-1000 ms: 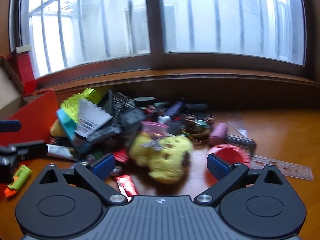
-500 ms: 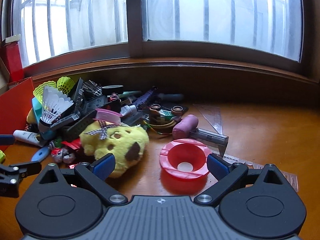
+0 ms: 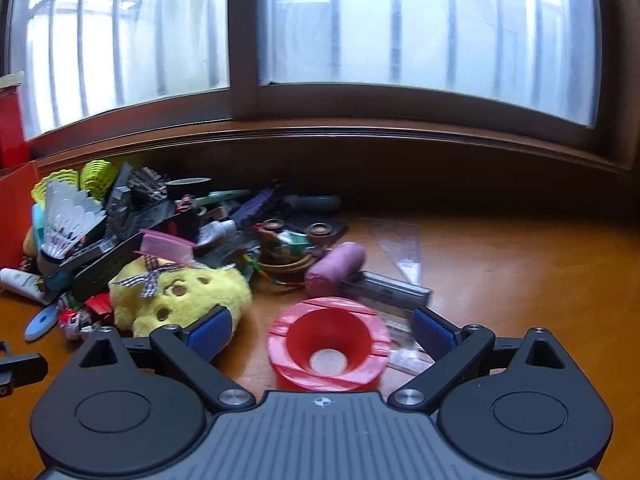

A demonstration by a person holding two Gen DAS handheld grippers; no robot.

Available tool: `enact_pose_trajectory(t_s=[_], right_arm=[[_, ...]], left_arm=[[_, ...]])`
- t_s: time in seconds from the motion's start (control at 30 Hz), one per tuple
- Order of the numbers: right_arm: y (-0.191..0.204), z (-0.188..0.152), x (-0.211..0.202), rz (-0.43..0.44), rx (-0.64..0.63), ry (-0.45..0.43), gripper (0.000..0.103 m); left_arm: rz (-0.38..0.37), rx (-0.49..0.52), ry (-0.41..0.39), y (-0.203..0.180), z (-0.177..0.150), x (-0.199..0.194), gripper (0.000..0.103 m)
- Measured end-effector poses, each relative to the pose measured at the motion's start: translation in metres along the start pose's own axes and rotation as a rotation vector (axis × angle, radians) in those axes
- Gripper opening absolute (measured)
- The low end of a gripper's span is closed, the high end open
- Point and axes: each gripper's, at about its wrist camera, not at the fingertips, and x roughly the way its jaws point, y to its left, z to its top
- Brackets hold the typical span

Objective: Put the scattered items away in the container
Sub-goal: 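Close left gripper on the red round dish while right gripper reaches the smoky clear case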

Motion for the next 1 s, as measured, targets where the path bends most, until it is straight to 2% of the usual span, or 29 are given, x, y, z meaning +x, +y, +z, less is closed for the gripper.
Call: enact_pose_trajectory(t_s=[0.13,0.23,0.3,0.4,0.53,0.63,0.7,0.73,0.83,0.93,1.0], right_arm=[[-0.009,-0.003,-0.017,-0.007,-0.003,-0.004,0.097],[-0.029,-0.007,-0.028,-0.017,0.052,0.015,0.097],[-0.045,-0.009,-0.034,0.001,0.076,0.019,0.096],[-0.067,-0.006,-0.035,0.029,0.044,0.015,0.094],[-0.095,0.006,-0.026,0.112,-0.032,0.033,0.084],[-0.113,0.013,-0.020,0.195,-0.088,0.045,0.084],[-0.124,0.016,-0.011,0.252,-0.129,0.067,0.083],[-0.128,0.017,-0.005,0.275,-0.147,0.080,0.083],[-0.136,0.022,0.010,0.361,-0.199,0.102,0.083],[-0.140,0.028,0.025,0.433,-0.229,0.113,0.081],[-0.144,0.034,0.037,0.480,-0.235,0.124,0.081]], left_arm=[[-0.087,0.006,-0.061,-0.014,0.011,-0.005,0.100],[-0.139,0.044,-0.091,-0.033,0.019,-0.007,0.100],[-0.168,0.073,-0.106,-0.048,0.024,-0.007,0.100],[-0.191,0.107,-0.126,-0.074,0.032,-0.001,0.100],[-0.195,0.104,-0.105,-0.112,0.046,0.017,0.099],[-0.208,0.113,-0.093,-0.137,0.056,0.031,0.096],[-0.172,0.117,-0.077,-0.150,0.060,0.043,0.093],[-0.152,0.094,-0.062,-0.153,0.062,0.052,0.092],[-0.154,-0.040,-0.003,-0.154,0.067,0.072,0.089],[-0.135,-0.119,0.037,-0.154,0.071,0.085,0.085],[-0.106,-0.138,0.048,-0.157,0.072,0.090,0.084]])
